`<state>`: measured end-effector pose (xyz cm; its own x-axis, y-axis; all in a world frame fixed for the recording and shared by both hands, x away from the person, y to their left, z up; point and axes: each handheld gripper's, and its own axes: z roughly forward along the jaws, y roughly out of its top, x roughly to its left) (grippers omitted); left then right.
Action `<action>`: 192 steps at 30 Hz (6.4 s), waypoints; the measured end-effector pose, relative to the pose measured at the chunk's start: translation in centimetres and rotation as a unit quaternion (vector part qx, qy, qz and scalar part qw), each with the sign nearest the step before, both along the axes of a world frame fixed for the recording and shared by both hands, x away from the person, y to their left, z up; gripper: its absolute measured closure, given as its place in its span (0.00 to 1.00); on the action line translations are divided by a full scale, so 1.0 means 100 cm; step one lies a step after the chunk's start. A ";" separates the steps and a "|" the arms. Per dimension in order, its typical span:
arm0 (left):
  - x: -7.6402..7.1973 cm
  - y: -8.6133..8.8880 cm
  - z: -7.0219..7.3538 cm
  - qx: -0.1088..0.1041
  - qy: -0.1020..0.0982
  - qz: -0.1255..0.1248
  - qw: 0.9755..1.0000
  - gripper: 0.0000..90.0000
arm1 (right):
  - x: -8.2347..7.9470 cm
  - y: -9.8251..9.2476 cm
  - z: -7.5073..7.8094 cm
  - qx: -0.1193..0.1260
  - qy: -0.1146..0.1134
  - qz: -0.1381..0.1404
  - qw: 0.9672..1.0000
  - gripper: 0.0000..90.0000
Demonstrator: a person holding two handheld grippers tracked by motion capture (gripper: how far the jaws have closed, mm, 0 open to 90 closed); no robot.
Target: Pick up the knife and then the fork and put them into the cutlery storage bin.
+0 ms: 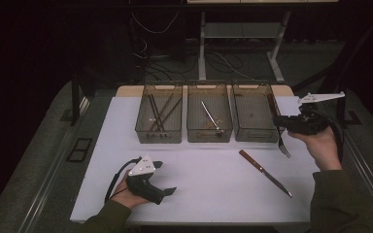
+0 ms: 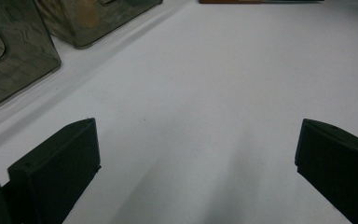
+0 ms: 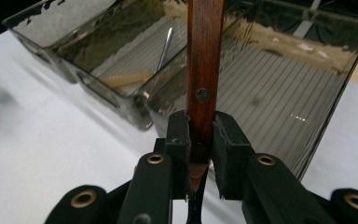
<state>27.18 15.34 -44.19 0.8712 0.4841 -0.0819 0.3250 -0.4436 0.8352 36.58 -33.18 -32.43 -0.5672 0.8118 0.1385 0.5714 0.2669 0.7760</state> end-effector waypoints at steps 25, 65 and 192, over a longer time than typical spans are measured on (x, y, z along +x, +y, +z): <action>-0.001 -0.001 0.001 -0.010 -0.004 -0.001 1.000 0.00 | 0.085 0.025 0.022 -0.039 -0.051 -0.052 0.997 0.86; -0.002 -0.003 0.001 -0.009 -0.004 -0.005 1.000 0.00 | 0.103 0.018 -0.054 -0.044 0.028 -0.062 0.997 0.59; -0.002 -0.002 0.001 0.003 -0.006 -0.005 1.000 0.00 | -0.017 0.062 -0.078 -0.225 0.195 0.088 0.951 0.86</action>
<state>26.94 15.11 -44.10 0.8764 0.4766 -0.0685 0.3109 -0.4515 0.8364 34.87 -27.02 -40.27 -0.6766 0.7359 0.0270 0.7077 0.6397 0.3000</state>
